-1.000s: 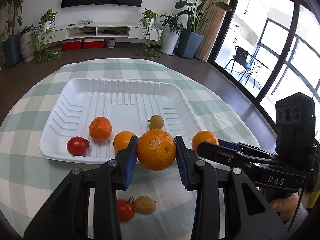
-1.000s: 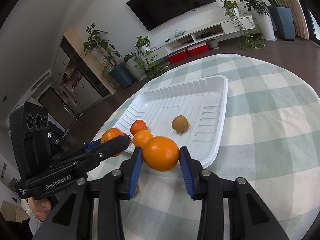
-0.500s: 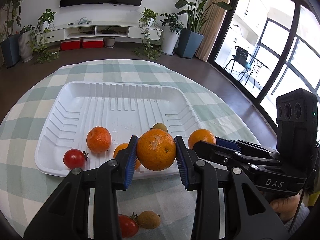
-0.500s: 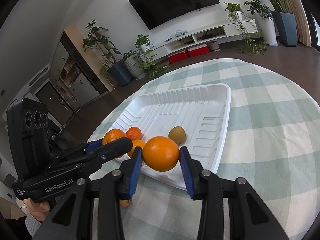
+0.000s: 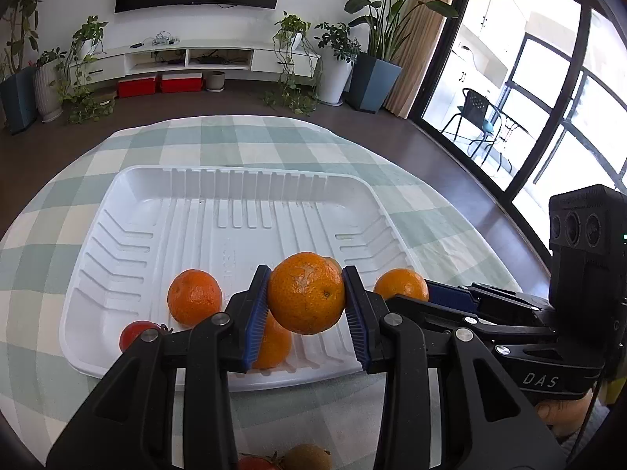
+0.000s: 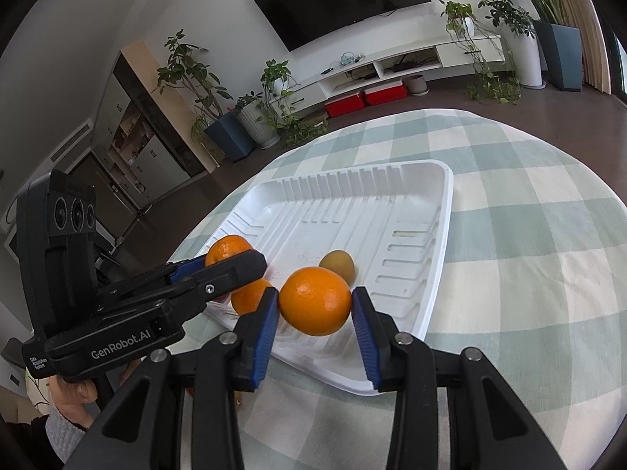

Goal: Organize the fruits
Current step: 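Lower the left tool's orange into the tray while the right tool lowers its orange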

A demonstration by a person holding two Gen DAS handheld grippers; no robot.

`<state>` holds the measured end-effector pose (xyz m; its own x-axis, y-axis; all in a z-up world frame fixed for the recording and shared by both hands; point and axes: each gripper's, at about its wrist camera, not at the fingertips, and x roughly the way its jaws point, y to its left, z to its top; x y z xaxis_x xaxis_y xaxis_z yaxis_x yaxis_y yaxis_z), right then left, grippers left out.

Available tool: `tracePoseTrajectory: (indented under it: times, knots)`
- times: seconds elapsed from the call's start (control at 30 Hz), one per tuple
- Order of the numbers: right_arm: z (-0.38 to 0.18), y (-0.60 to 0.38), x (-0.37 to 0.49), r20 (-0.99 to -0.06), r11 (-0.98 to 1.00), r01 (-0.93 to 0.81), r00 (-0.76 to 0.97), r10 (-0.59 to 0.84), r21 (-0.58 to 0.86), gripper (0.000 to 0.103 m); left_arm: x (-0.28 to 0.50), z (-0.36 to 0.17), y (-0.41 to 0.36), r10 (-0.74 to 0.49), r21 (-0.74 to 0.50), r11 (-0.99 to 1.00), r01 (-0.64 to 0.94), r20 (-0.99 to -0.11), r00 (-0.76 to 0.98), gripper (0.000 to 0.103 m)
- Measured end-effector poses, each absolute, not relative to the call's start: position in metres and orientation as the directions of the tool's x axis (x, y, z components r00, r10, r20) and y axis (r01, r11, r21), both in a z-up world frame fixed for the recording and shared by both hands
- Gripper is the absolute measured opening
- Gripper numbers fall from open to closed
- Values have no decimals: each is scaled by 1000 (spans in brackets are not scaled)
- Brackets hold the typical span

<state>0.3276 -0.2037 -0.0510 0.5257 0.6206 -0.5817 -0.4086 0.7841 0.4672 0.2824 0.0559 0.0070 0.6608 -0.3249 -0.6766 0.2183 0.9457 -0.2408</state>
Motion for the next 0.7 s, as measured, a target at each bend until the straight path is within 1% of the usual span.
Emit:
tracePoseTrajectory:
  times: [0.7]
  knots:
    - [-55, -197, 336, -608, 799, -405, 519, 601, 445, 41, 309, -13, 65, -317, -252, 948, 195, -698, 641, 34]
